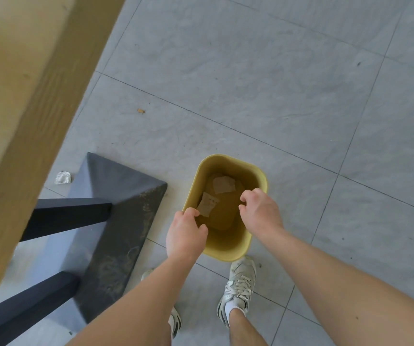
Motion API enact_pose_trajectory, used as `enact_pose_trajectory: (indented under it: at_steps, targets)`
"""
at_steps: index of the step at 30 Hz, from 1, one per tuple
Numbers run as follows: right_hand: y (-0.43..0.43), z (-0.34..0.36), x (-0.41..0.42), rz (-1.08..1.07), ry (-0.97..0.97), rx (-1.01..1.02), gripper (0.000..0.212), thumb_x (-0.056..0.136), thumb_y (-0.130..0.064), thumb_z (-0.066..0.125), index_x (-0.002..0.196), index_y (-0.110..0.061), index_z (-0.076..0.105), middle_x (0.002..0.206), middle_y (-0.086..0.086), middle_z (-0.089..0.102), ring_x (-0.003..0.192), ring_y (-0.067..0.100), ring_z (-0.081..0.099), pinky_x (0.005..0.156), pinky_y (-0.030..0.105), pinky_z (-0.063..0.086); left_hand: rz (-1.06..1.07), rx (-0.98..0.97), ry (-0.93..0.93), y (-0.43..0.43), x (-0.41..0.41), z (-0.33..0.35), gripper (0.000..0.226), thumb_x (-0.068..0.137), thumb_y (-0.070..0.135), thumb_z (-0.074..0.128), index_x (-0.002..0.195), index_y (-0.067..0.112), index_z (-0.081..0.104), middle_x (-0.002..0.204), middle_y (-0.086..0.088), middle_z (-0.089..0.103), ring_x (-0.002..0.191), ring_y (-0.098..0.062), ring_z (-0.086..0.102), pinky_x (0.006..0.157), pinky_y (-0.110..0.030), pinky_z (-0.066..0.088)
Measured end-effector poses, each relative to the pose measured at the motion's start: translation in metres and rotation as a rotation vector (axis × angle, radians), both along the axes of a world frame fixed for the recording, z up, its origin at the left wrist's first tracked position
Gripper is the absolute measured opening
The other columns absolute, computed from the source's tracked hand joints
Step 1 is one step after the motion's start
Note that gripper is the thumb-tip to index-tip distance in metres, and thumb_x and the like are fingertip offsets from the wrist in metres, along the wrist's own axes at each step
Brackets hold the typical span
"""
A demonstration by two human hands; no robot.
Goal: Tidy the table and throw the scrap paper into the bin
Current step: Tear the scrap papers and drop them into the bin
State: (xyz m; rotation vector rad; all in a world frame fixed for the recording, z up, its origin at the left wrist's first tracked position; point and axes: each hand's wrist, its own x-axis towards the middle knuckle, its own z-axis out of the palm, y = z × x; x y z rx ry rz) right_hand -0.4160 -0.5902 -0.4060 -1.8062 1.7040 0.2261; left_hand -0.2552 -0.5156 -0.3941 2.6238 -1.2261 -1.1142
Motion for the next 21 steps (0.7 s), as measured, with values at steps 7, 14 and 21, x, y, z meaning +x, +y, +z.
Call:
enact_pose_trajectory:
  at_steps: [7,14,21]
  targets:
    - [0.003,0.057,0.001,-0.031,0.008,0.041,0.023,0.095,-0.029,0.053,0.112,-0.016,0.060,0.112,0.006,0.057,0.103,0.029,0.055,0.082,0.036,0.047,-0.149,-0.046,-0.034,0.001,0.003,0.061,0.034,0.091,0.026,0.053,0.125,0.027,0.055,0.102,0.006,0.052,0.082,-0.012,0.056,0.065,-0.026,0.054]
    - [0.024,0.146,-0.003,-0.004,-0.018,-0.003,0.028,0.091,-0.031,0.054,0.117,-0.020,0.058,0.114,0.003,0.060,0.106,0.025,0.056,0.083,0.035,0.048,-0.333,-0.105,-0.087,0.023,-0.004,0.152,0.024,0.095,0.033,0.050,0.118,0.029,0.056,0.095,0.009,0.052,0.079,-0.009,0.053,0.071,-0.021,0.053]
    - [0.039,0.244,-0.008,0.049,-0.009,-0.061,0.031,0.093,-0.036,0.055,0.122,-0.023,0.056,0.119,0.002,0.061,0.108,0.026,0.059,0.085,0.036,0.049,-0.437,-0.163,-0.117,0.040,-0.006,0.249,0.024,0.095,0.035,0.048,0.117,0.028,0.053,0.099,0.006,0.052,0.083,-0.010,0.051,0.070,-0.026,0.049]
